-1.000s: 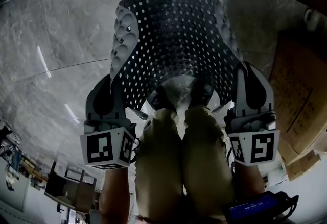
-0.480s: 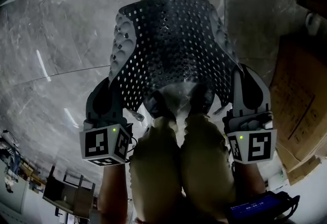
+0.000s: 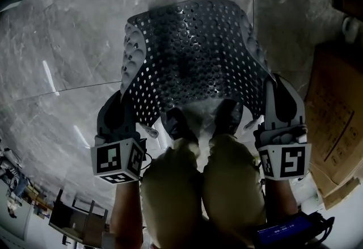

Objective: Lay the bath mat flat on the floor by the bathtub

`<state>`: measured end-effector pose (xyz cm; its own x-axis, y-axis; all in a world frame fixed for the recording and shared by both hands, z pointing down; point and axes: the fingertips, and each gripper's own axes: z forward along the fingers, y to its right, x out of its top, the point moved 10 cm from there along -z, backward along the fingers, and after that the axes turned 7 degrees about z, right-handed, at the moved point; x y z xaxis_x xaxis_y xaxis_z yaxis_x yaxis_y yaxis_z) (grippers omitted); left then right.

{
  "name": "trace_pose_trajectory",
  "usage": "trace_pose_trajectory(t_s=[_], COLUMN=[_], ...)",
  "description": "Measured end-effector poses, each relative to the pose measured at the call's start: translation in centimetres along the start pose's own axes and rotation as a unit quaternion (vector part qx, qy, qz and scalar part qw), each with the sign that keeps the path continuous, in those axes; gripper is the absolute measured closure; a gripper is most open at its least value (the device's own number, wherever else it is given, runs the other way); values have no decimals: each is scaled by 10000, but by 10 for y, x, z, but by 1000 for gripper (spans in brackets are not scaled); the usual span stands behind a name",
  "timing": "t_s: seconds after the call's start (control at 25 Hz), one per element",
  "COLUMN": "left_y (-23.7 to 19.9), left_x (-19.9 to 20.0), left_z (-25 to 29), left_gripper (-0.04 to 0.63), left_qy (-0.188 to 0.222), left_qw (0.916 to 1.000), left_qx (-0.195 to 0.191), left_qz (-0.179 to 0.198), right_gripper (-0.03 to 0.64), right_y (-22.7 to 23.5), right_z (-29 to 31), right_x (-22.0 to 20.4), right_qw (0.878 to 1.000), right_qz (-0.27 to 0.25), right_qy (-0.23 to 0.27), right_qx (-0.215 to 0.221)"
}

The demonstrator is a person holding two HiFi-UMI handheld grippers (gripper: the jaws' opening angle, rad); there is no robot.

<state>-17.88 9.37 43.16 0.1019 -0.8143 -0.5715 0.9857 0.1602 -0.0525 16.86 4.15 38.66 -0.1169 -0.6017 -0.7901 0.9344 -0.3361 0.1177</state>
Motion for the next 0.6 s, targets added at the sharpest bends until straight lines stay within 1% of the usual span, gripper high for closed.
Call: trace_pose_trajectory(t_s=[0.24, 0.44, 0.6], left_y=[-12, -6, -9], left_x=[-14, -22, -27], left_z=[20, 30, 37], left_gripper=[554, 554, 554], left_qy=[-26, 30, 46], left_qw=[9999, 9992, 9989], left_qx=[150, 331, 424], left_qz=[-48, 210, 198], right_gripper=[586, 586, 586], right_y=[5, 24, 35], right_z=[17, 20, 24], right_x=[-16, -28, -35], right_qw=[10000, 10000, 9999], right_qz=[-35, -13, -4], right_qy=[-56, 61, 99], right_qx=[1, -20, -78])
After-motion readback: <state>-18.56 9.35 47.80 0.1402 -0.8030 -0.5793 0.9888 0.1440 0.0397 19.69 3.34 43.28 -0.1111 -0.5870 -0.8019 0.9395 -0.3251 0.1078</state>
